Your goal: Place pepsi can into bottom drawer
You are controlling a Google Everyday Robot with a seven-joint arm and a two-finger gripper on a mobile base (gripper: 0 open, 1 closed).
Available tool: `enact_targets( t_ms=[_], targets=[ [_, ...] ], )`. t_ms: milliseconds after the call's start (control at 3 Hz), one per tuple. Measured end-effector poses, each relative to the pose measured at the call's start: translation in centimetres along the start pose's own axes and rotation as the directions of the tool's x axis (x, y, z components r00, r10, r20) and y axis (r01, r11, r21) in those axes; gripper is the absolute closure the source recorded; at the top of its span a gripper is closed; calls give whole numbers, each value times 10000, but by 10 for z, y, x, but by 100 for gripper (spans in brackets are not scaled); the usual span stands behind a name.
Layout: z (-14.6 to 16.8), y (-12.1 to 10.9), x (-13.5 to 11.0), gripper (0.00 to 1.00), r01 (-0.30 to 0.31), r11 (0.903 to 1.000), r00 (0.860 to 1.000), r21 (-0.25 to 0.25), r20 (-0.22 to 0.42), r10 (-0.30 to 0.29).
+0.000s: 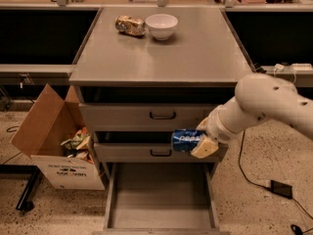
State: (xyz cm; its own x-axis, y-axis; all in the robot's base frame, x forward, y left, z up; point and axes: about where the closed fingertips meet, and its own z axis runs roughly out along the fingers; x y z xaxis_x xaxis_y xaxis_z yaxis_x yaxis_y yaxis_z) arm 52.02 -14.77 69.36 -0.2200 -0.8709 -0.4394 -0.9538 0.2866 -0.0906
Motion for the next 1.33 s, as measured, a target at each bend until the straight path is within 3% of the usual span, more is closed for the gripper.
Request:
enact_targets(
  t_ms=[333, 667, 1000, 1333],
  targets=[
    [50, 19, 39, 100, -421, 9987, 9991, -299, 45, 423],
    [107, 39, 74, 100, -911, 9913, 9958, -945, -179, 898],
    [107, 39, 74, 100, -912, 9913, 9958, -949, -179, 899],
    [136, 54, 86, 100, -1259, 9770, 9920, -1723, -86, 1263]
  ],
)
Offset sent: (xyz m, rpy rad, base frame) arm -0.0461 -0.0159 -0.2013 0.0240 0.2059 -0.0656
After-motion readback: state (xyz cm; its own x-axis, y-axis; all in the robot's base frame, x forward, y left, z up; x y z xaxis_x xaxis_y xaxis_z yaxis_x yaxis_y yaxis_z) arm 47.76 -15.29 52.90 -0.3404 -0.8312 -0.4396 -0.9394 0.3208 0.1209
